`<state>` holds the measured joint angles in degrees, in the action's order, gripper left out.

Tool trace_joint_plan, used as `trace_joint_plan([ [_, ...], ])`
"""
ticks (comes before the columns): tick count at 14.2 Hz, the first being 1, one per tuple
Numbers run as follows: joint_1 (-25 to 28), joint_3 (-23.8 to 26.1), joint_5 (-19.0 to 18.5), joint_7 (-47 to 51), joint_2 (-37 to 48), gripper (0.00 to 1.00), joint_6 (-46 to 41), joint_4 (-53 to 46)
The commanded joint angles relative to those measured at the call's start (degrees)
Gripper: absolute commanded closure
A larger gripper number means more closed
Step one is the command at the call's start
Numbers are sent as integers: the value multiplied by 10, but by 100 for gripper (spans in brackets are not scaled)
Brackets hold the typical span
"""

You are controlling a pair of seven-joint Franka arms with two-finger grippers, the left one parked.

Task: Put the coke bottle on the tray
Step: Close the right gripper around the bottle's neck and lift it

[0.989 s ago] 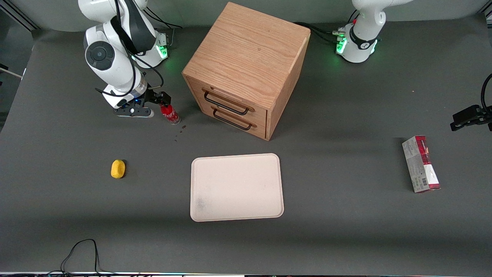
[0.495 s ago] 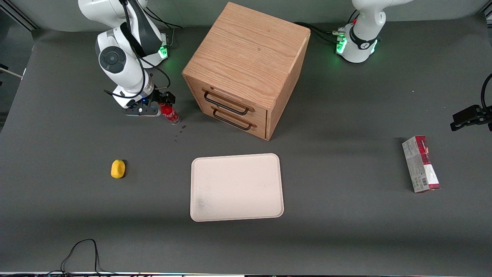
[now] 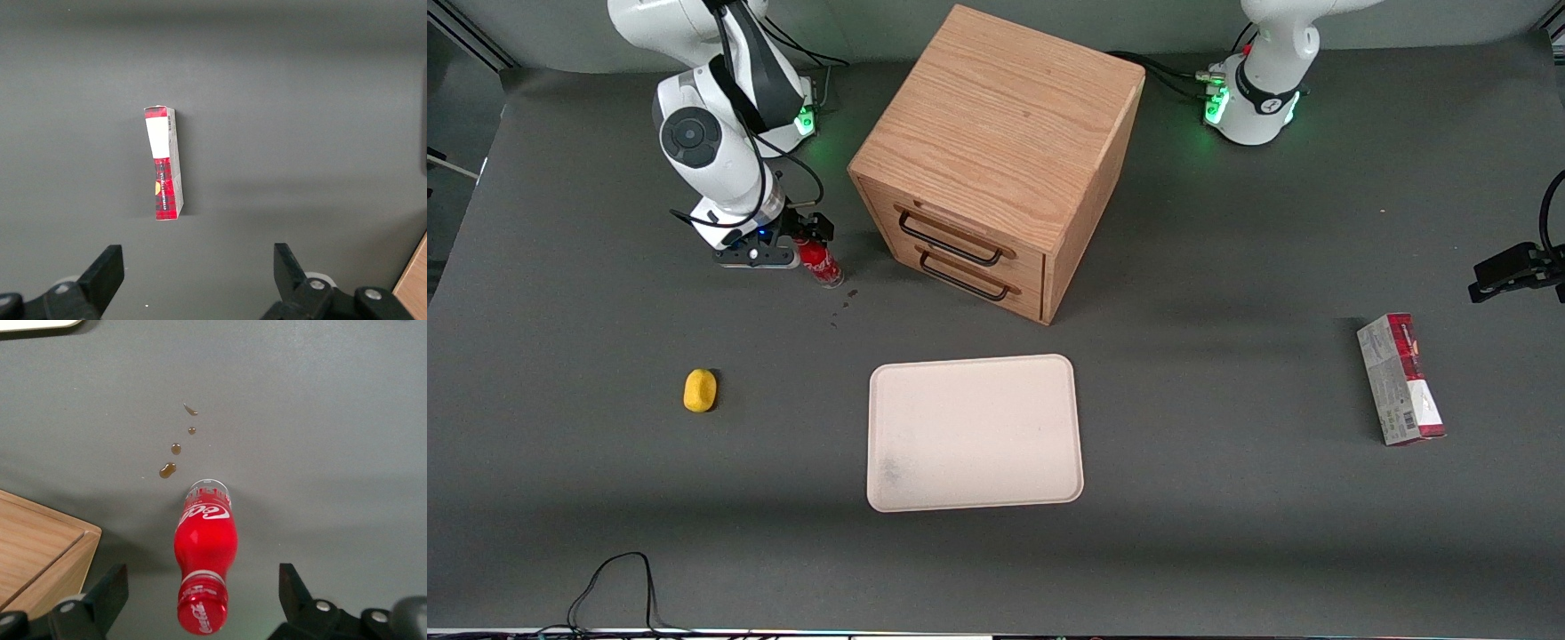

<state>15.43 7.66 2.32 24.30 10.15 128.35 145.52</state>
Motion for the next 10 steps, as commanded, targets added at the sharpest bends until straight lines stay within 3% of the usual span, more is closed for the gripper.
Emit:
trace_joint_plan([
  [1,13,-7,7,-8,22,0,16,24],
  [4,14,-7,7,-8,22,2,16,25],
  [5,14,-7,7,-8,22,14,16,25],
  [7,14,-7,7,-5,23,94,16,25],
  [8,14,-7,7,-5,24,100,16,25],
  [10,14,-7,7,-3,25,100,16,25],
])
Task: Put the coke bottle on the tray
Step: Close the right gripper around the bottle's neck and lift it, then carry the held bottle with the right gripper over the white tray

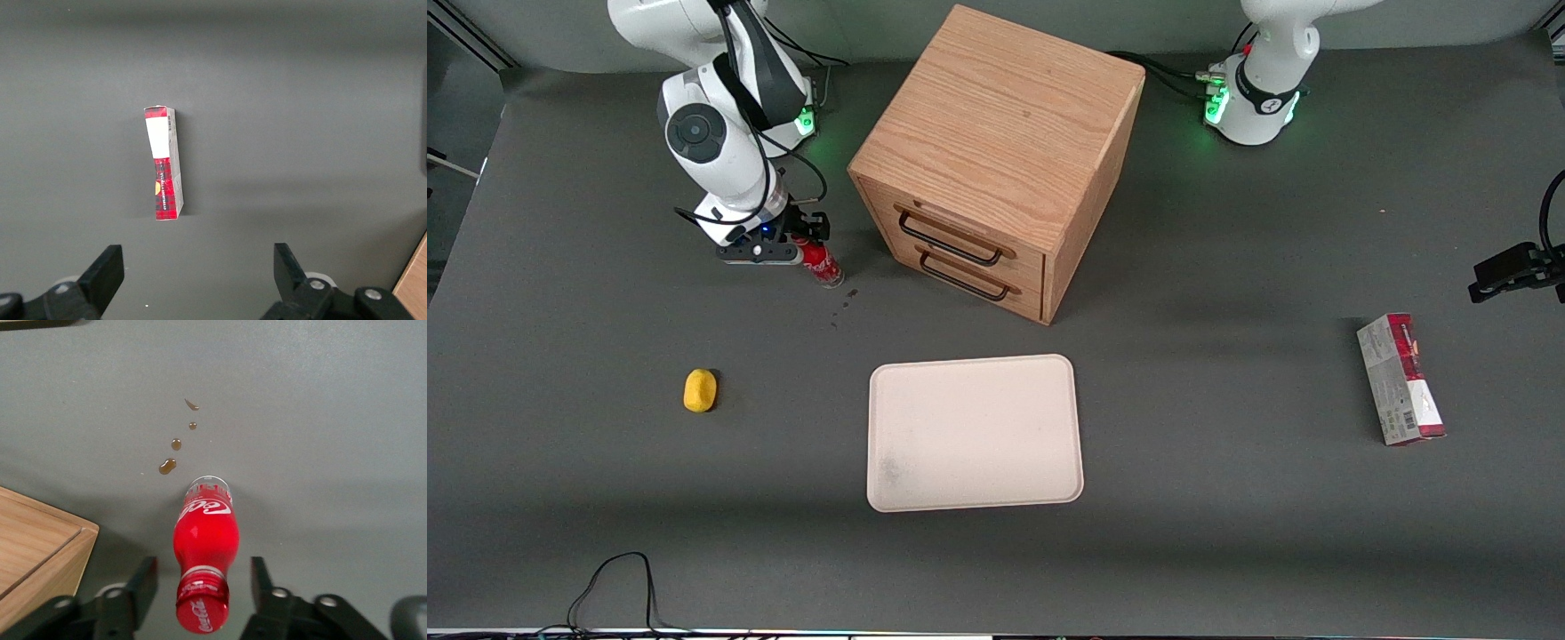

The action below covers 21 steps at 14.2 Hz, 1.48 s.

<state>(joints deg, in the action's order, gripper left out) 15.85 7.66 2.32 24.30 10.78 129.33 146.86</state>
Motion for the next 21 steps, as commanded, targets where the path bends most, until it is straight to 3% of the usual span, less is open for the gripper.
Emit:
trace_joint_plan([
  [1,9,-7,7,-3,19,100,7,11],
  [9,11,-7,6,-8,18,100,-27,-11],
  [15,-9,-9,7,-7,-21,100,-229,-214],
  [21,-28,-33,13,-1,-153,100,-431,-518],
])
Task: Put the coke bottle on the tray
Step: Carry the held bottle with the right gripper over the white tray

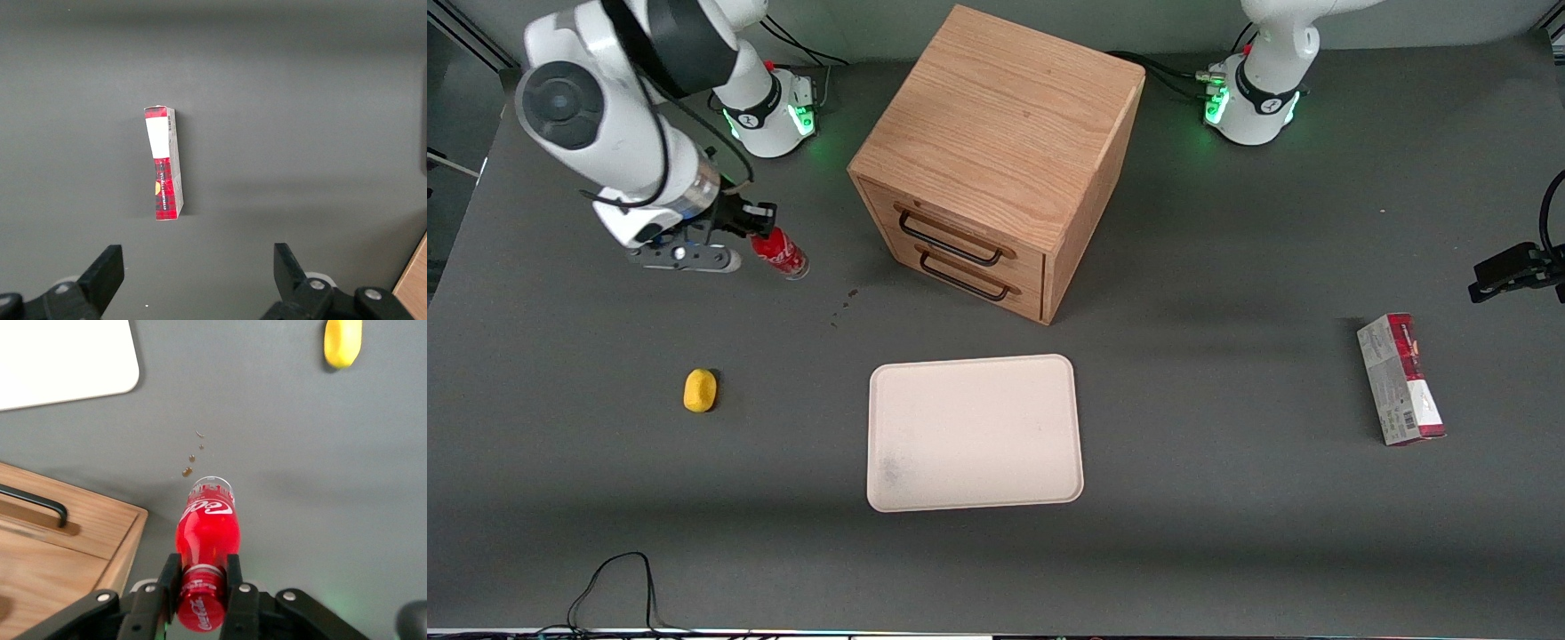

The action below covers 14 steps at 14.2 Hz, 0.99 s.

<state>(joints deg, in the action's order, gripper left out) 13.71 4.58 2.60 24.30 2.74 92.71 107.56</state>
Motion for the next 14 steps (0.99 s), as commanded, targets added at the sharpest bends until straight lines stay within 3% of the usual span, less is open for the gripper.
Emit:
trace_joint_plan([
  [1,-8,-6,11,-1,-93,100,-85,-166],
  [7,-25,-13,24,2,-230,100,-206,-414],
  [14,-18,-6,22,78,-359,100,-192,-567],
])
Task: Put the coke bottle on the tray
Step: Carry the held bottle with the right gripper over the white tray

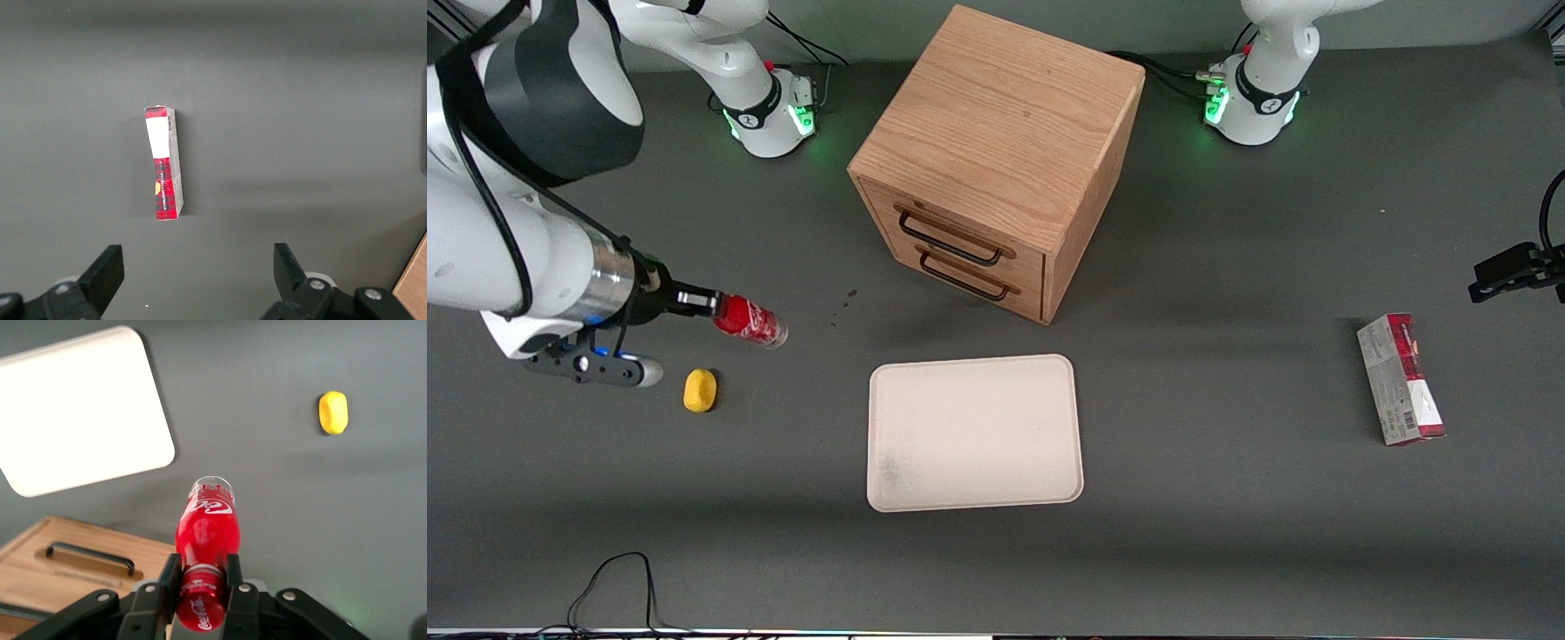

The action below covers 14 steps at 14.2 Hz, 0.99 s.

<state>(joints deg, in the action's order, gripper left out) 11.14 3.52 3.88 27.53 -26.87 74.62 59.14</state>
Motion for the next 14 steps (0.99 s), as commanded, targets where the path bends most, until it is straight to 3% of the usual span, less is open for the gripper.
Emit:
trace_joint_plan([
  [1,19,4,9,61,-71,100,6,-83],
  [9,76,3,-12,114,-142,100,116,-83],
  [14,79,-2,-19,141,-186,100,218,-84],
])
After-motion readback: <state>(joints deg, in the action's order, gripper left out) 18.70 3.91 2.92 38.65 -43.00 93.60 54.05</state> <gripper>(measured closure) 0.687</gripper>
